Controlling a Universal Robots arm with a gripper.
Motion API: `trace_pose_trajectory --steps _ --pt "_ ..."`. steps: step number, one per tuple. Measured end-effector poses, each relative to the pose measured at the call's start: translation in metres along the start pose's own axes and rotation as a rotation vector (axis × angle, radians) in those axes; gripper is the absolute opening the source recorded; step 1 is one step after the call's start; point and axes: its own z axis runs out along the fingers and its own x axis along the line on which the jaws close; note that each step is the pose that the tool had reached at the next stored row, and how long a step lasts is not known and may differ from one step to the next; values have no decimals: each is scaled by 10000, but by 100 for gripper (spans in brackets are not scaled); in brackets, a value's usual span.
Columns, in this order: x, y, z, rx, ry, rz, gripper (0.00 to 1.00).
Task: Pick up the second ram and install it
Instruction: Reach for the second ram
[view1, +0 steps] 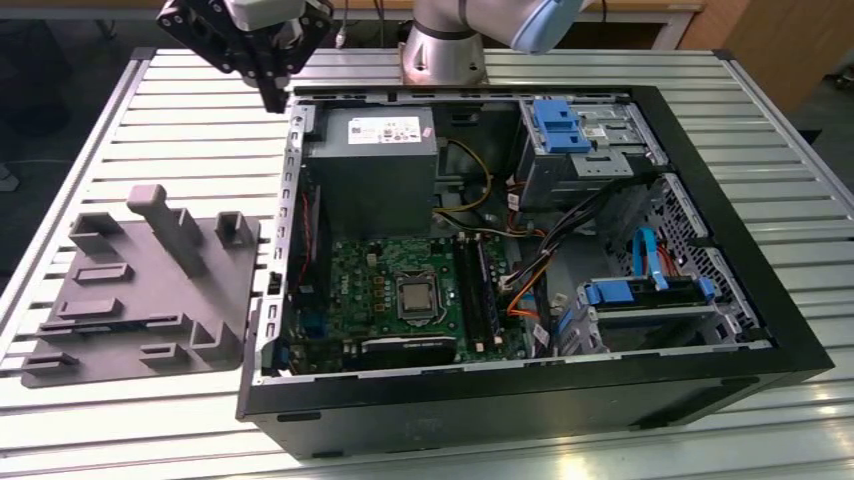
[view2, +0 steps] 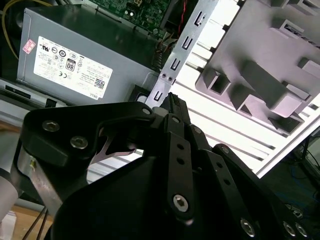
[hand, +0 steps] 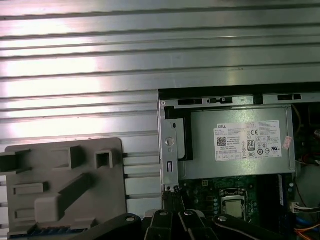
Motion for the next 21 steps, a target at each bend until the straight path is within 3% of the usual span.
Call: trace_pose_trajectory --steps 21 --pt "122 -10 1 0 0 1 11"
